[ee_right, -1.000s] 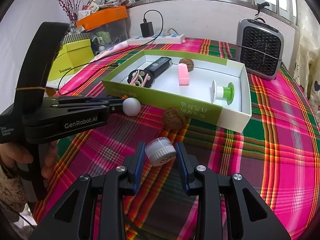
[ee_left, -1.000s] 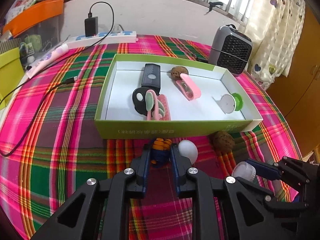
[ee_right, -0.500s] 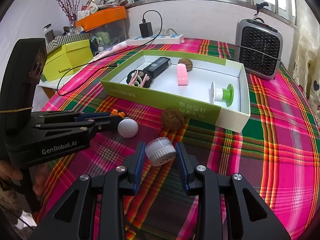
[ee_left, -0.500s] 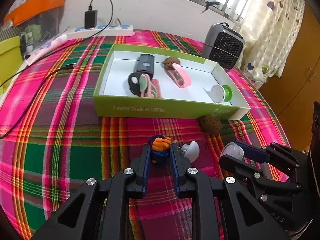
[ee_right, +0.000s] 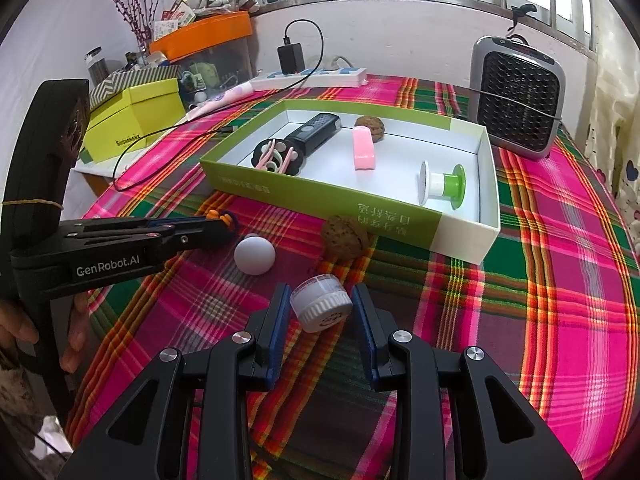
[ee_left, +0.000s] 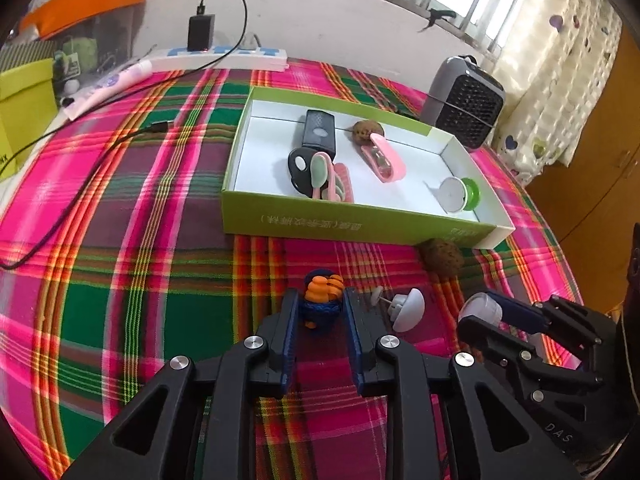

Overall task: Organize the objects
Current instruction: 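Close the left tool on the orange-blue toy while the right tool holds the white cap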

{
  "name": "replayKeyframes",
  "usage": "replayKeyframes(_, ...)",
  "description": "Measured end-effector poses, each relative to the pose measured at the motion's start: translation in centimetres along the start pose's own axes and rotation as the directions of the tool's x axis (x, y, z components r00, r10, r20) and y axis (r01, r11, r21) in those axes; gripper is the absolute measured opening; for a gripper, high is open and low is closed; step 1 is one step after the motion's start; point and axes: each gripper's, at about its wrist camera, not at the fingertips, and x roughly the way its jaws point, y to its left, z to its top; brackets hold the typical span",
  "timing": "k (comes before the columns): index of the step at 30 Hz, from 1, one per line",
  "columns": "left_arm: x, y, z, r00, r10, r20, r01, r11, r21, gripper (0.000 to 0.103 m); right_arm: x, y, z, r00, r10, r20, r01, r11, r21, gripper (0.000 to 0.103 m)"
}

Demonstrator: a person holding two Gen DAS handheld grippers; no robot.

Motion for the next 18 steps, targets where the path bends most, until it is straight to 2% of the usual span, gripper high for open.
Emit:
replayKeyframes(4, 0.2, -0.5, 0.1, 1.0, 0.026, 0.003, -0.026, 0.999, 0.03, 0.027, 0.1, 0.2, 0.0, 1.0, -0.016, -0.01, 0.016, 1.0, -0.013, 0.032)
replayKeyframes(11, 0.4, -1.3, -0.1, 0.996, 0.085, 0.032, -0.088, 0.991, 0.097, 0.027, 0.3, 0.0, 0.0, 1.0, -0.01, -0.016, 0.01, 1.0, -0.006, 0.032)
replayKeyframes(13, 0.5, -1.4, -0.2, 0.995, 0.095, 0.037, -0.099, 0.99, 0.105, 0.026, 0.4, -0.1, 0.0, 1.0, -0.008, -0.02, 0.008, 1.0, -0.003, 0.032)
replayKeyframes(18, 0.5, -1.4, -0.2, 0.991, 0.125, 0.045, -0.13, 0.984, 0.121, 0.018, 0.5, 0.0, 0.0, 1.0, -0.008, -0.023, 0.008, 1.0, -0.002, 0.032)
